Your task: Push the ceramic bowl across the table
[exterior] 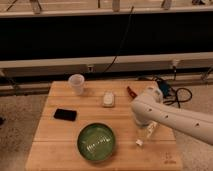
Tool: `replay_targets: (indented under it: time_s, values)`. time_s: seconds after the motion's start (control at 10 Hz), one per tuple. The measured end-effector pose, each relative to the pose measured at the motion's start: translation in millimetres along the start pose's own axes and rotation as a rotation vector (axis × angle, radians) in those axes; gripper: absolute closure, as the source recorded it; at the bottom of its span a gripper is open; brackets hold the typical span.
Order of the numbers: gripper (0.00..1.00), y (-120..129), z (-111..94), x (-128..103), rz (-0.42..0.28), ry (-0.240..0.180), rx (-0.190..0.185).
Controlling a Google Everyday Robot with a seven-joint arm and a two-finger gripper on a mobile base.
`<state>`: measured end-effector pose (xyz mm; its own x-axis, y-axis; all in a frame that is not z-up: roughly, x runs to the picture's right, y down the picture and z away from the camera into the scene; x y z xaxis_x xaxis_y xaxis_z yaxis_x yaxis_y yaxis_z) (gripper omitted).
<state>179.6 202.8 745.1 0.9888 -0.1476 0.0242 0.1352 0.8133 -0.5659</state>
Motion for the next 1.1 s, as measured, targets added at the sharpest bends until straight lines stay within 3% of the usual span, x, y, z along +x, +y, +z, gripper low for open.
replay_targets:
  time_s: [0.6, 0.8, 1.0, 1.1]
  values:
    - [0.21, 5.8, 15.4, -5.8, -0.026, 0.011, 0.000]
    - [0.31, 8.1, 18.6, -9.0, -0.036, 0.012, 0.001]
    - [0.34, 10.4, 21.2, -11.6, -0.043, 0.012, 0.000]
    - [0.44, 12.4, 22.4, -13.5, -0.045, 0.011, -0.002]
